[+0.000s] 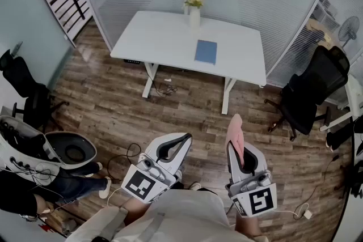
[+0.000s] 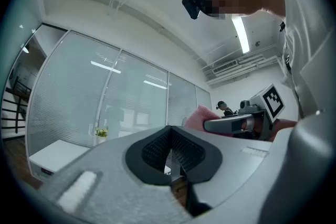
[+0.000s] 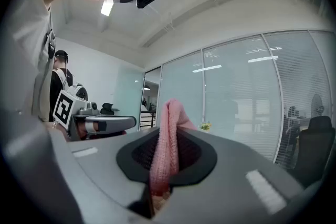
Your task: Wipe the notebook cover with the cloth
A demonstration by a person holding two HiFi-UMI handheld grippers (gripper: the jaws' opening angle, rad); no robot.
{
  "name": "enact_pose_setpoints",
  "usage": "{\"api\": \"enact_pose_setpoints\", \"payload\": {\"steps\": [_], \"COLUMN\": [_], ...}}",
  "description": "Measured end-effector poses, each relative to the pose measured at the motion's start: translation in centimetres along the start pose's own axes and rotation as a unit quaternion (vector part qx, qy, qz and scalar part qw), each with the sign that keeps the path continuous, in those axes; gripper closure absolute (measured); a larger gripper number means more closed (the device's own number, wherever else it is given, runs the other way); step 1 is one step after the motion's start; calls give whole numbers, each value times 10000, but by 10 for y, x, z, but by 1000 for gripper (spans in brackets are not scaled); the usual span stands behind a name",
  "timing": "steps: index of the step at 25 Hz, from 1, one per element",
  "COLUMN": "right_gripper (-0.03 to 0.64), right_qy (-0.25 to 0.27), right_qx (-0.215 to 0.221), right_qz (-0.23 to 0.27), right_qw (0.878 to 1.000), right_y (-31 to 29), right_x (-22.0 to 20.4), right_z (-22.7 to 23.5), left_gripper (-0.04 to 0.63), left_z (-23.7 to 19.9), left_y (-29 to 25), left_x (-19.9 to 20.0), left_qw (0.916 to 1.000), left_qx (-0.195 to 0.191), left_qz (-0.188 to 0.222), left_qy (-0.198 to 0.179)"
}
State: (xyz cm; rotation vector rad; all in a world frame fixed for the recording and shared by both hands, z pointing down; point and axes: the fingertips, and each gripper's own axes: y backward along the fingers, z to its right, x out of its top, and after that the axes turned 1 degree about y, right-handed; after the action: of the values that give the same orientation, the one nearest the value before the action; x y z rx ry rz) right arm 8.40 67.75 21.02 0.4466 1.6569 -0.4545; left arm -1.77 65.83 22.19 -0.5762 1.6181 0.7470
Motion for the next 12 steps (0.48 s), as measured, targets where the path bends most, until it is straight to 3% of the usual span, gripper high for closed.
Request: {"api": "enact_pose_setpoints", "payload": {"steps": [4, 12], "right_gripper": [589, 588], "right_qy": [45, -232], "right_qx": [-43, 75], "right_qz": [-1, -57], "right_qw": [10000, 9997], "right_y": [-9, -47], "right_x": [0, -15], "right_z": [-13, -49], "left_gripper": [592, 592], "left_z": [-18, -55], "left_y": [15, 41], "left_x": [8, -3], "left_qw": [9997, 9999], "left_qx": [157, 136], "left_qz": [190, -23], "left_qy": [52, 25]}}
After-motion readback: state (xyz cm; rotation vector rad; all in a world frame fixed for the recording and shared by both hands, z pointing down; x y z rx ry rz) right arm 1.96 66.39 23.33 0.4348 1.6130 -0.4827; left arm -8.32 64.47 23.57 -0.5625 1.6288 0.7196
